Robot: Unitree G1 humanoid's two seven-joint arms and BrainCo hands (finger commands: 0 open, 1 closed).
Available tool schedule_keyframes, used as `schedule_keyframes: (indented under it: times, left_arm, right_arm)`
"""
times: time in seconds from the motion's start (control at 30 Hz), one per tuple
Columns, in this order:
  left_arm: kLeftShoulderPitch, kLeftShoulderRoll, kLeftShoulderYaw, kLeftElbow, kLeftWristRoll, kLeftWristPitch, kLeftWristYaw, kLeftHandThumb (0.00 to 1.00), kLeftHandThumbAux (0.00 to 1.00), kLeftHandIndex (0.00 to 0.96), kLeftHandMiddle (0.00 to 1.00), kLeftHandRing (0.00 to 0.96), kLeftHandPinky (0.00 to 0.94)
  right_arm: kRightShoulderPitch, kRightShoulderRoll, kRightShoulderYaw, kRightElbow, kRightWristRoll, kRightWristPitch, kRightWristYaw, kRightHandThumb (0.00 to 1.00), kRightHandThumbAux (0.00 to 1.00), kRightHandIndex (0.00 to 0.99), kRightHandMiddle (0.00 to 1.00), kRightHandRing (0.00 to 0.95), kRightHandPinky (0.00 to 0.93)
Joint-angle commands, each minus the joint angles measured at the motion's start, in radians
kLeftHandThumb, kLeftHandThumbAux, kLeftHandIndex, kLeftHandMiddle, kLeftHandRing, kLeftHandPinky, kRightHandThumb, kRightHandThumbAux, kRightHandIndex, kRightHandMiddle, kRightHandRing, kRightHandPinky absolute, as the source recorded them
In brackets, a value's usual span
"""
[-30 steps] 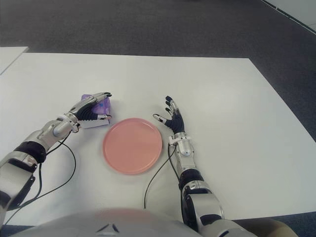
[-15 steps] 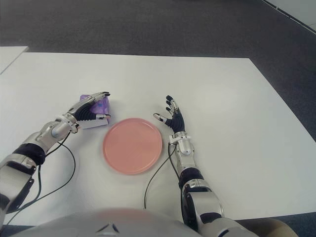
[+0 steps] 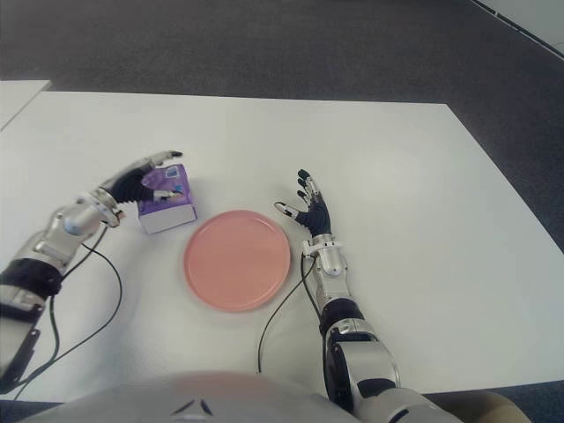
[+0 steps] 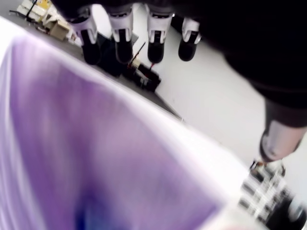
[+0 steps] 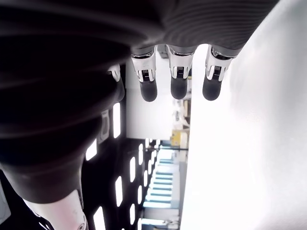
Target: Put the tissue paper into the plate.
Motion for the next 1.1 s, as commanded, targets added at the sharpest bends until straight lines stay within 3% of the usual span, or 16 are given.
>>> schedule_keyframes:
  times: [0.03,0.13,0.33,0.57,0.9,1.1]
  left_arm:
    - [0.013,0.040,0.082,-0.157,-0.048,0.042,-0.039,0.037,0.498,0.000,0.000,0.000,0.000]
    - [0.026,0.043,0.109,-0.213,-0.047,0.048,-0.037,0.031,0.486,0.000,0.000,0.000,0.000]
    - [0.044,0.080,0.110,-0.262,0.148,-0.046,0.083,0.053,0.418,0.000,0.000,0.000,0.000]
    - [0.019,0.122,0.091,-0.242,0.302,-0.115,0.144,0.085,0.354,0.000,0.000,0.000,0.000]
    - [-0.042,0.195,0.026,-0.241,0.405,-0.080,0.047,0.086,0.223,0.000,0.000,0.000,0.000]
    - [-0.101,0.193,-0.041,-0.141,0.490,-0.077,0.085,0.077,0.191,0.000,0.000,0.000,0.000]
  right_arm:
    - [0.062,0.008,0.000,0.060,0.002,0.040,0.012,0.054,0.801,0.000,0.000,0.000,0.000]
    - [0.063,0.007,-0.001,0.059,0.003,0.040,0.016,0.052,0.802,0.000,0.000,0.000,0.000]
    - [0.059,-0.001,0.003,0.065,-0.007,0.046,0.012,0.049,0.777,0.000,0.000,0.000,0.000]
    - [0.059,0.003,0.002,0.067,-0.009,0.034,0.004,0.051,0.762,0.000,0.000,0.000,0.000]
    - [0.059,0.009,0.004,0.070,-0.007,0.025,0.010,0.053,0.740,0.000,0.000,0.000,0.000]
    - [0.060,0.012,0.008,0.072,-0.014,0.022,0.004,0.054,0.727,0.000,0.000,0.000,0.000]
